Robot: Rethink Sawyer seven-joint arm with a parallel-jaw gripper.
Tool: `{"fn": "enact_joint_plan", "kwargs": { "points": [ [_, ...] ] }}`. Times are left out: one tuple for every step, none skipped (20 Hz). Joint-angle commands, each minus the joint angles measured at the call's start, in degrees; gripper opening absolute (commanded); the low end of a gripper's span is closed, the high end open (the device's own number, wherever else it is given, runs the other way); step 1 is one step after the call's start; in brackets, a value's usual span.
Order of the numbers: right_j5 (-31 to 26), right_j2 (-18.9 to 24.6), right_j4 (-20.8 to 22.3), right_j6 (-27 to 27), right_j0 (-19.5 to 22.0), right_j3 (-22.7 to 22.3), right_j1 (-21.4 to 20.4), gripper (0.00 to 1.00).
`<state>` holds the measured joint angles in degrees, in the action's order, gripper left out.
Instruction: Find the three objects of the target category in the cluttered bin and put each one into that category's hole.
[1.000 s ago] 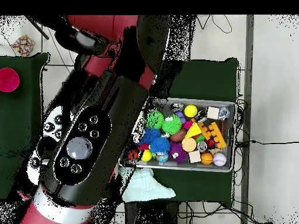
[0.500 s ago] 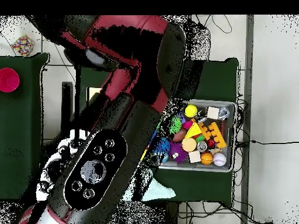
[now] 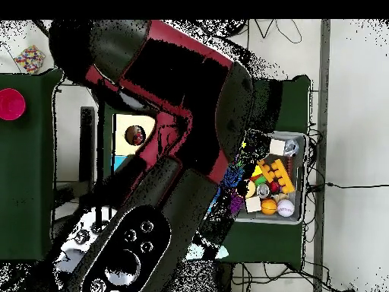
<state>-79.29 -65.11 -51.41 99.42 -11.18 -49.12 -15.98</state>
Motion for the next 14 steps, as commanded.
{"fn": "enact_joint_plan", "kwargs": {
  "points": [
    [3.7,8.5,6.2,2.8,-0.5,-10.7,-5.9,1.0],
    [4.1,9.2,6.6,2.4,-0.5,-11.6,-6.7,1.0],
    [4.5,9.8,7.0,1.8,-0.3,-12.1,-7.6,1.0],
    [4.9,10.2,7.5,1.3,-0.2,-12.6,-8.6,1.0],
    [5.3,10.6,8.0,0.7,0.0,-13.2,-9.5,1.0],
    [5.3,10.9,8.7,0.2,0.1,-13.6,-10.5,1.0],
    [5.5,11.3,9.3,-0.4,0.4,-13.6,-11.4,1.0],
    [5.6,11.6,10.0,-0.6,0.6,-13.8,-12.1,1.0],
    [5.7,11.8,10.7,-0.7,0.9,-13.9,-12.7,1.0],
    [5.2,12.2,11.4,-0.5,1.2,-13.9,-13.4,1.0],
    [5.3,12.5,11.8,-0.3,1.2,-14.0,-13.6,1.0],
    [5.3,12.8,12.1,0.0,1.3,-14.1,-13.9,1.0],
    [5.4,13.2,12.5,0.2,1.4,-14.2,-14.2,1.0],
    [5.7,13.5,12.9,0.2,1.4,-15.1,-15.0,1.0]
  ]
}}
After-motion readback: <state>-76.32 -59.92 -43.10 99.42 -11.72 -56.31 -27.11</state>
